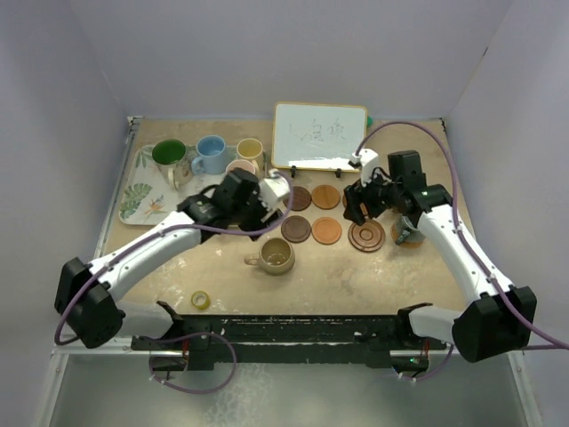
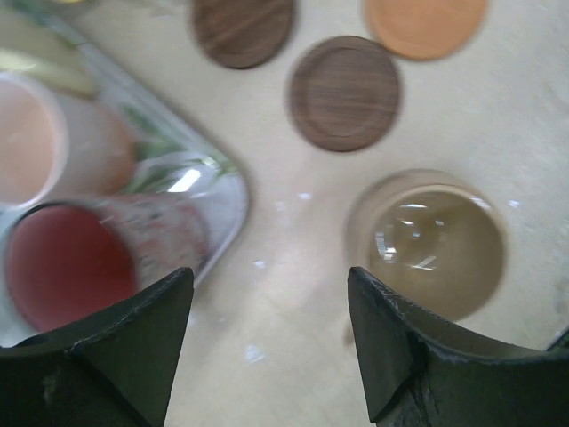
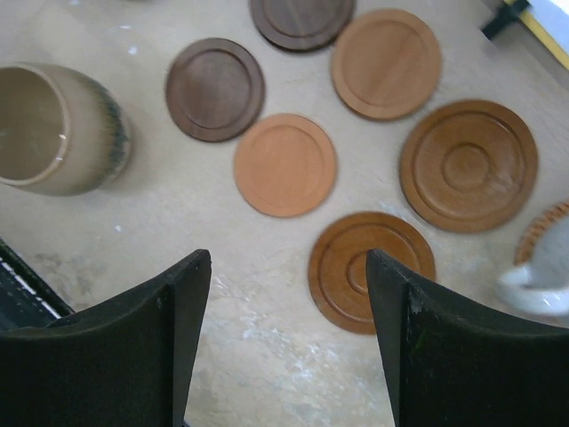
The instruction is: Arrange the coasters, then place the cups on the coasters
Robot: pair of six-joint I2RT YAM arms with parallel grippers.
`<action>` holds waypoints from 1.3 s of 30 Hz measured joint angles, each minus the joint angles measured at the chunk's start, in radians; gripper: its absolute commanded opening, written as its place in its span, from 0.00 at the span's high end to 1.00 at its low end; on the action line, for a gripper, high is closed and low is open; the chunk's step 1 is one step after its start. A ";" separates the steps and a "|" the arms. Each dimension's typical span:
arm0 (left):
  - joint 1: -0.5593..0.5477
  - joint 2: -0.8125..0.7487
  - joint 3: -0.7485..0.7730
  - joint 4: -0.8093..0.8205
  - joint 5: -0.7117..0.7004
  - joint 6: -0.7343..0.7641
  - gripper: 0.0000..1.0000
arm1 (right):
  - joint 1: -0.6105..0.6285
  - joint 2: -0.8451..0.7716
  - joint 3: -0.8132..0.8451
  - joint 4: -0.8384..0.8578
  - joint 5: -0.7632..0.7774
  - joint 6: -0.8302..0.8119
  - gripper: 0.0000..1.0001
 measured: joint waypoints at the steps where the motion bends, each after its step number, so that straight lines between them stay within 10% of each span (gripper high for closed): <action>1: 0.043 -0.024 0.003 -0.003 0.010 0.001 0.32 | 0.028 0.011 0.006 0.011 -0.003 0.011 0.27; 21: 0.698 -0.207 0.140 -0.073 0.130 -0.080 0.28 | 0.569 0.426 0.199 0.092 0.169 0.134 0.30; 39: 0.735 -0.202 0.146 -0.074 0.207 -0.105 0.27 | 0.689 0.558 0.249 0.035 0.352 0.131 0.55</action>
